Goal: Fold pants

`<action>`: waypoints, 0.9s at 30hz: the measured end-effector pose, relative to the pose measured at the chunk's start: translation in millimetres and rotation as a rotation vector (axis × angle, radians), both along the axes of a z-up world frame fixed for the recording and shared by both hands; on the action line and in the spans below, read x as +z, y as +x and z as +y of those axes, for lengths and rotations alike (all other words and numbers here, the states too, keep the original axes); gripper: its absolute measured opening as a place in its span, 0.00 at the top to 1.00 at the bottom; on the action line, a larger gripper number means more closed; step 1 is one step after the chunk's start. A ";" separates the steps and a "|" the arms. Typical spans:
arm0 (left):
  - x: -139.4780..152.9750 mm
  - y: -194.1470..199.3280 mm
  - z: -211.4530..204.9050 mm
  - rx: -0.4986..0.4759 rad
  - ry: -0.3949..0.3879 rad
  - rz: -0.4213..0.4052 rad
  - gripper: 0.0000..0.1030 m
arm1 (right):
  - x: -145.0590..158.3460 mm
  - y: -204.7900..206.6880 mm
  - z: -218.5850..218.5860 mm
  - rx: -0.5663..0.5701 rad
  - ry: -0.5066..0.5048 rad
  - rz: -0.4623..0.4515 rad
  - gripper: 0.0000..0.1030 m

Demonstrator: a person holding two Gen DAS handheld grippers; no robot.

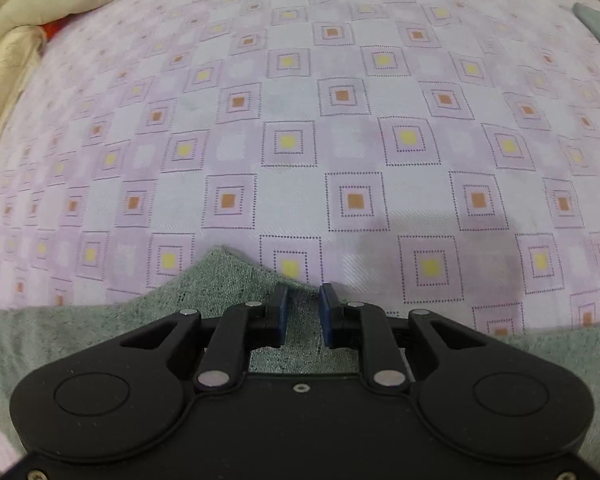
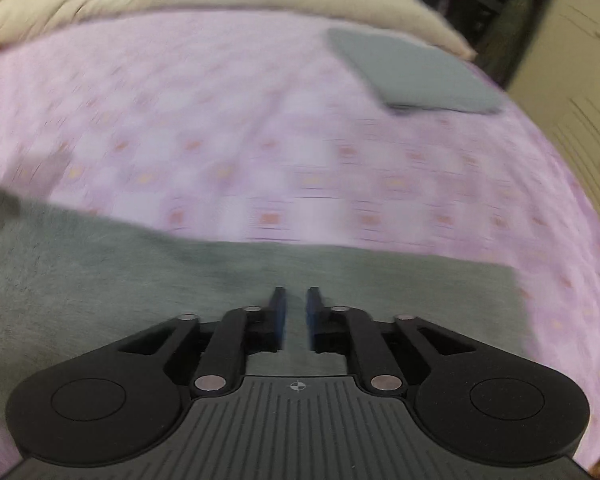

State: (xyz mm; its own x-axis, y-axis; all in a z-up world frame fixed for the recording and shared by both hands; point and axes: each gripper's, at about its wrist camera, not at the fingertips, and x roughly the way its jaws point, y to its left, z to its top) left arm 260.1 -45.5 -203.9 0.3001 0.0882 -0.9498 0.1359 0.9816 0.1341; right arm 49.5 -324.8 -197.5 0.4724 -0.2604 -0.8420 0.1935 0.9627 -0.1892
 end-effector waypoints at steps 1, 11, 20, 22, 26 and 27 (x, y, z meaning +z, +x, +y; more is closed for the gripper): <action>3.9 -1.6 0.2 0.023 -0.003 -0.001 0.74 | 5.1 -8.5 -14.6 -0.030 -0.002 -0.008 0.79; 15.5 -85.1 -33.2 0.015 -0.037 0.076 0.74 | 13.1 -76.7 -144.6 -0.310 0.054 -0.031 0.70; -9.6 -141.8 -68.5 0.002 0.016 0.136 0.77 | -21.9 -62.1 -186.5 -0.275 0.314 0.027 0.59; -9.4 -141.2 -72.8 0.013 0.017 0.140 0.78 | -22.2 -56.9 -187.0 -0.290 0.338 0.038 0.58; -10.1 -137.5 -66.7 0.064 -0.010 0.139 0.78 | -1.4 -50.3 -171.6 -0.188 0.265 0.056 0.90; -10.8 -138.2 -66.8 0.064 -0.011 0.136 0.78 | 6.1 -53.0 -167.0 -0.158 0.197 0.053 0.91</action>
